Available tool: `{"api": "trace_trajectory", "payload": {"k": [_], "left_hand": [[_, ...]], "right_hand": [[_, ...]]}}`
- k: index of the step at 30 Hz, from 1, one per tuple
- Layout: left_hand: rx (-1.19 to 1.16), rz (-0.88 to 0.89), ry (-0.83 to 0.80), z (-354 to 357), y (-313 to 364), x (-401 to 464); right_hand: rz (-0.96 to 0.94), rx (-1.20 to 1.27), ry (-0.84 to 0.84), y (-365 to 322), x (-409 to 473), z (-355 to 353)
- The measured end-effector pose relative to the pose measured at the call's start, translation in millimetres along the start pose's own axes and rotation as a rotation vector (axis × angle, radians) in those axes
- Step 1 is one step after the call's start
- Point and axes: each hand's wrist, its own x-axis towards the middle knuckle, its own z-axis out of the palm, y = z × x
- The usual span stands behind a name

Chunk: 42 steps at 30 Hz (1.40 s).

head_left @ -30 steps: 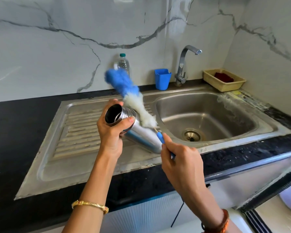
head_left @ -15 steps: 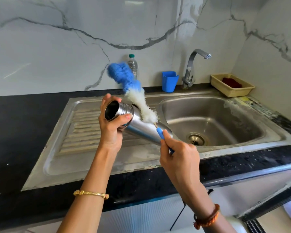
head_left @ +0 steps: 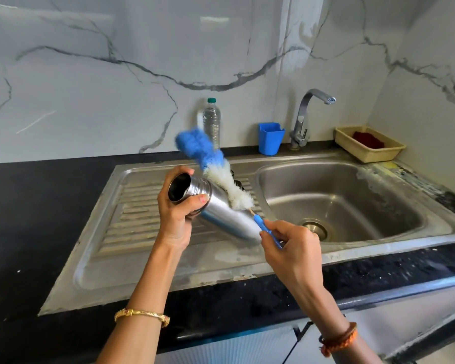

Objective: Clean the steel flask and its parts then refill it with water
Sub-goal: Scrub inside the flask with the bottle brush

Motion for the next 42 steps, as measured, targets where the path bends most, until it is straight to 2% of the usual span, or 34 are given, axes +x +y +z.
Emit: {"api": "trace_trajectory", "payload": {"k": [4, 10, 14, 16, 20, 24, 28, 33, 38, 42], "left_hand": [[0.002, -0.008, 0.028, -6, -4, -2], [0.011, -0.052, 0.01, -14, -2, 2], [-0.009, -0.084, 0.124, -15, -3, -3], [-0.044, -0.088, 0.132, -14, -2, -8], [-0.05, -0.092, 0.075, -5, 1, -10], [0.026, -0.098, 0.181, 2, -2, -6], [-0.091, -0.02, 0.255, 5, -5, -4], [-0.204, 0.034, 0.356, 15, -1, 3], [-0.363, -0.002, 0.437, 20, 8, 26], [-0.481, -0.056, 0.555, 29, 1, 32]], "right_hand": [[0.087, -0.05, -0.021, 11, -6, 6], [-0.05, 0.063, 0.064, -11, -16, 11], [0.007, -0.005, 0.041, -1, -9, 12], [0.03, -0.061, 0.017, 4, -9, 9], [-0.148, -0.025, 0.097, -17, -13, 7], [-0.19, -0.077, 0.088, -8, -6, 8], [-0.038, -0.1, -0.013, 37, -4, 5], [0.187, 0.009, -0.084, 71, -3, -12], [0.355, 0.302, -0.057, 78, 21, -39], [0.581, 0.658, -0.065, 66, 11, -36]]}}
